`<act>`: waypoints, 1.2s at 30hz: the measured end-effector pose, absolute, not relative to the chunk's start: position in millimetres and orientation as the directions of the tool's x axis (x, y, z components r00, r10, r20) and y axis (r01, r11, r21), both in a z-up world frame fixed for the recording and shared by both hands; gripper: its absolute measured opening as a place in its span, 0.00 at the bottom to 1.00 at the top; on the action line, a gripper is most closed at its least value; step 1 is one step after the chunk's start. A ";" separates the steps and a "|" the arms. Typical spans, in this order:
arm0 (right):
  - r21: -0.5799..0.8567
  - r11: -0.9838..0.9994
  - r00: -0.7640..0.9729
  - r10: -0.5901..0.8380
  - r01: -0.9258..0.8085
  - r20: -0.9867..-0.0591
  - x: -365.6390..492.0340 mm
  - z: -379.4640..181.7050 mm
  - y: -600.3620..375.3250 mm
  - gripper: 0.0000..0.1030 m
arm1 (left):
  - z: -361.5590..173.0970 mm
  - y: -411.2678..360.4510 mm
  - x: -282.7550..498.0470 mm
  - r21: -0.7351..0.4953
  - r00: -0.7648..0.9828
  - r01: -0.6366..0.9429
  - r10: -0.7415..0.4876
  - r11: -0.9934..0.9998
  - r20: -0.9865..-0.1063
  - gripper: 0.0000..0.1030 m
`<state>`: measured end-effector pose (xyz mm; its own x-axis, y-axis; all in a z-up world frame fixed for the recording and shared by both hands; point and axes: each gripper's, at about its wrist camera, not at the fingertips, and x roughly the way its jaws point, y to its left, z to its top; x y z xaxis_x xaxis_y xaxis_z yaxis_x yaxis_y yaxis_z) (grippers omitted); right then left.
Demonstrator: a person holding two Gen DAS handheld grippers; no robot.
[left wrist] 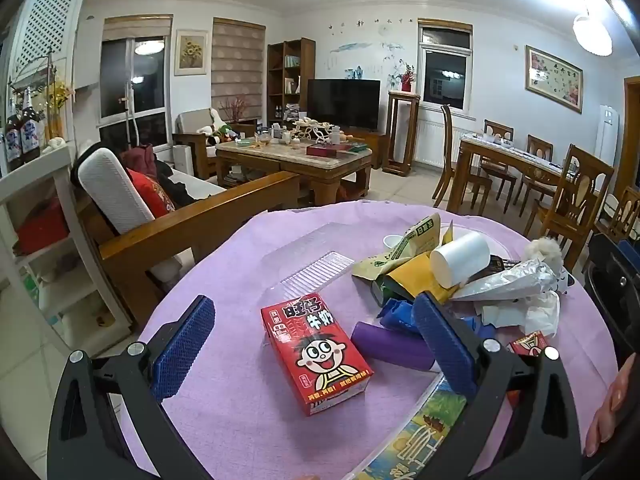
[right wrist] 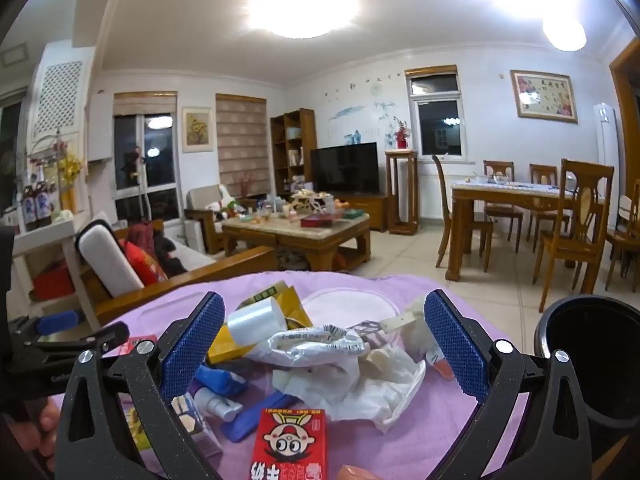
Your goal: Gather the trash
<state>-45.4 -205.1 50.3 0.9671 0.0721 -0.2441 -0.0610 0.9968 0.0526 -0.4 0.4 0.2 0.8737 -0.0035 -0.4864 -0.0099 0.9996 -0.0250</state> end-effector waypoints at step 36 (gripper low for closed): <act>0.055 0.997 0.968 0.072 -0.060 -0.242 -45.7 50.3 -205.6 0.96 | 4.6 3.9 -3.9 -0.031 0.880 -0.044 0.024 0.999 -0.475 0.95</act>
